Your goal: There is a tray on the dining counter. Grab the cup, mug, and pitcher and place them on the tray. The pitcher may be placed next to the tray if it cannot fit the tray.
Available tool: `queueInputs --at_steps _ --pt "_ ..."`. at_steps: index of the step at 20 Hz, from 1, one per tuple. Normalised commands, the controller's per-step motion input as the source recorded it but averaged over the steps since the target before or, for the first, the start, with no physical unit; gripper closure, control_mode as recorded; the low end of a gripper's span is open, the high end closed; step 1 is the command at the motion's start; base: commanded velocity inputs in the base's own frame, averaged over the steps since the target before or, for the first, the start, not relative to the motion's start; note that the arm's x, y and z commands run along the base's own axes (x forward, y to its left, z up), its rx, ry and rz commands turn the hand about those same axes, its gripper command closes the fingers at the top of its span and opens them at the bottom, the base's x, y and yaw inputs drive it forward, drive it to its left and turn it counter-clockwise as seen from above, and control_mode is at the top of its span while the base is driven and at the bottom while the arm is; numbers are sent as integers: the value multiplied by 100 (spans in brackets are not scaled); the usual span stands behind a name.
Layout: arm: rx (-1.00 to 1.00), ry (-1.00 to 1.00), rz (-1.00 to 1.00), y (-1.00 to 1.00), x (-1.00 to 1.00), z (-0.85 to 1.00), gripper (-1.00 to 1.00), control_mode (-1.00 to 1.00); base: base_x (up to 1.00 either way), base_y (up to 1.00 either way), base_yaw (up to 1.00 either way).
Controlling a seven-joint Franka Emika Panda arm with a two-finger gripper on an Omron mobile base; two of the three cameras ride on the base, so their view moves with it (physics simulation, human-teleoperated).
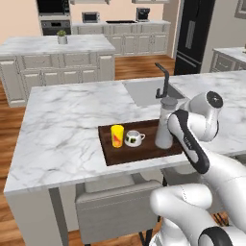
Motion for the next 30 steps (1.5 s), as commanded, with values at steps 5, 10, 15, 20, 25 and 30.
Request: queueInputs --at_steps 5,10,15,20,25,30 --pt "2 0 0 -10 39 4 100 -100 0 0 0" --pt "1 0 0 -8 45 0 100 -100 0 0 0" --pt "0 0 0 -1 44 0 100 -100 0 0 0" --pt "0 0 0 -4 39 0 100 -100 0 0 0" --pt "0 0 0 -13 27 0 100 -100 0 0 0" --pt "0 0 0 -12 17 -8 100 -100 0 0 0"
